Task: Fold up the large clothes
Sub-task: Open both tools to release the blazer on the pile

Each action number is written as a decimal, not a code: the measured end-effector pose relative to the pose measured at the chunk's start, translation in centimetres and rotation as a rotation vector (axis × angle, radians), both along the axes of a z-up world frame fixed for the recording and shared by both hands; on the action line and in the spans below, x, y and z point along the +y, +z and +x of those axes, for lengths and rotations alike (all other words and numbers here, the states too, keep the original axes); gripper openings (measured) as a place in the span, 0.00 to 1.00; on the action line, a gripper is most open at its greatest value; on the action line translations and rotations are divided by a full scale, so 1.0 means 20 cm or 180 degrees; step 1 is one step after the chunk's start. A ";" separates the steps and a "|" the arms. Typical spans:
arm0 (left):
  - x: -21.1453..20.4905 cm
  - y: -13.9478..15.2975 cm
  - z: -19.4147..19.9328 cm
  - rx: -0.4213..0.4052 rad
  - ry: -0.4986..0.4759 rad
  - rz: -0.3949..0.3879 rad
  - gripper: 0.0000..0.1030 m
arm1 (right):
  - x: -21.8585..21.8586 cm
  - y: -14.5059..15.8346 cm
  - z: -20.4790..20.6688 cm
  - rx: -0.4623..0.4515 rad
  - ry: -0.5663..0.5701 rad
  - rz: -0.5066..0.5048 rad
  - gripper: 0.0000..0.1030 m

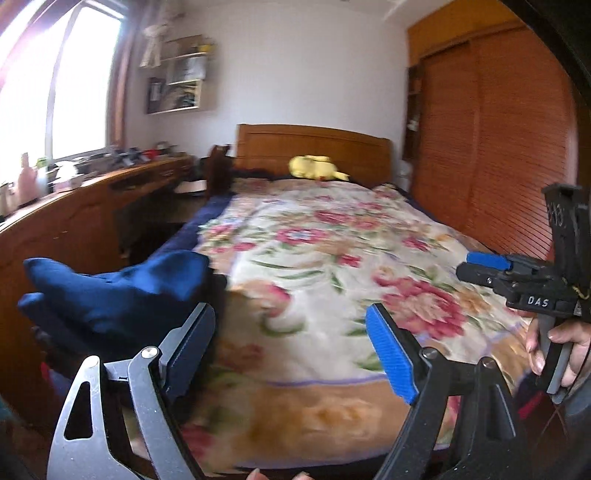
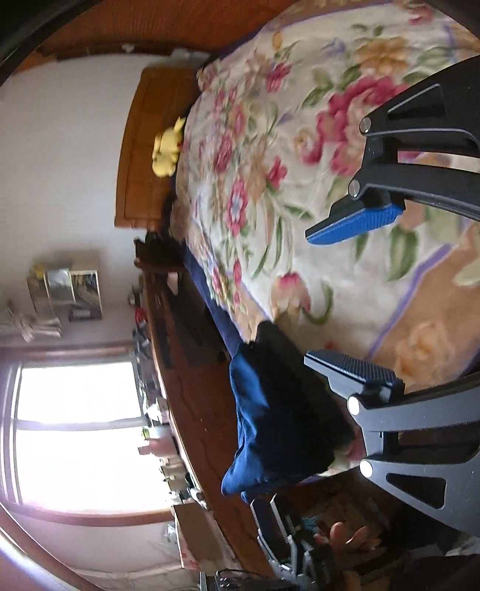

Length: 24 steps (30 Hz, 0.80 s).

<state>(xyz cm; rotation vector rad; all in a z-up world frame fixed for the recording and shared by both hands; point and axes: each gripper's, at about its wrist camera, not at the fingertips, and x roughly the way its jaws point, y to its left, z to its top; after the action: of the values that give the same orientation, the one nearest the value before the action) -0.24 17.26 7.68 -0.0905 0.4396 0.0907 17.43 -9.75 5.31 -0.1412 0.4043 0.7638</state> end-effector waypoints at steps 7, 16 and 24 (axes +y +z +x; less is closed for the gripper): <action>-0.36 -0.05 0.00 0.0045 -0.0380 -0.0042 0.82 | -0.33 -0.03 -0.30 -0.0104 -0.0388 0.0014 0.70; -0.64 -0.02 -0.01 -0.0001 -0.0543 -0.0079 0.82 | -0.59 -0.04 -0.54 -0.0115 -0.0862 0.0167 0.70; -0.80 0.06 -0.03 -0.0073 -0.0543 0.0042 0.82 | -0.66 0.01 -0.70 -0.0180 -0.1031 0.0297 0.70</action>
<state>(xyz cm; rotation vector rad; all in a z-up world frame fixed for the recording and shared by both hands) -0.91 1.23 8.83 -0.0408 0.4221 -0.0751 3.39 -22.93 5.52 -0.0084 0.3266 0.4574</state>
